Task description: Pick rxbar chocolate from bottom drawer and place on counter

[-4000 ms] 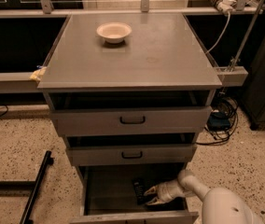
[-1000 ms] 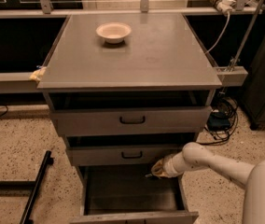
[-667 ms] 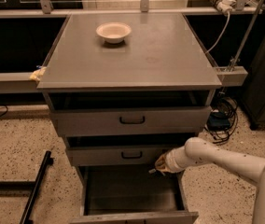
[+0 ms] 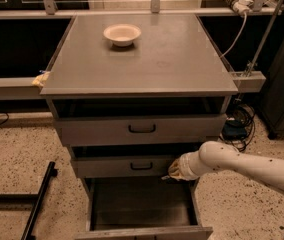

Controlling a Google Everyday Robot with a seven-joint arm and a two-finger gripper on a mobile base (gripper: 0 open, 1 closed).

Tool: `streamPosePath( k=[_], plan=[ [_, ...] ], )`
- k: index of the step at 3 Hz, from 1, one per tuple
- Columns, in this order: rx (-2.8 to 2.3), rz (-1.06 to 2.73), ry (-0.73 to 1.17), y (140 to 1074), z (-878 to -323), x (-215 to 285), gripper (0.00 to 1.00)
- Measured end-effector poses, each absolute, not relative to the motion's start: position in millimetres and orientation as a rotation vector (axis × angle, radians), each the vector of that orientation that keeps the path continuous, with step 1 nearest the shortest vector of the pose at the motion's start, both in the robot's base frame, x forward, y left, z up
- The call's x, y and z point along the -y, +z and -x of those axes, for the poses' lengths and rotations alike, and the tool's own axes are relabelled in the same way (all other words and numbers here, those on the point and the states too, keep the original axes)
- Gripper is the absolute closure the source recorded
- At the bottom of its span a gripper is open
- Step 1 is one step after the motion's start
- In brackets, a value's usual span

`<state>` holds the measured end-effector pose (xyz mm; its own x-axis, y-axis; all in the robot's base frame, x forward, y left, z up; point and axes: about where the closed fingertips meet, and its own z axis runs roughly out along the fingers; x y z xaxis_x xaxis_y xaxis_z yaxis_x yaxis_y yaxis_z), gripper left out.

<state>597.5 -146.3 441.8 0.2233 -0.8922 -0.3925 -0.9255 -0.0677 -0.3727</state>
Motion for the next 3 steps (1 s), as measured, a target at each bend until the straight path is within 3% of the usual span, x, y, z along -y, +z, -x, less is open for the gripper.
streamPosePath(
  k=[3],
  plan=[
    [-1.661, 1.953, -0.071, 601, -551, 133, 1.00]
  ],
)
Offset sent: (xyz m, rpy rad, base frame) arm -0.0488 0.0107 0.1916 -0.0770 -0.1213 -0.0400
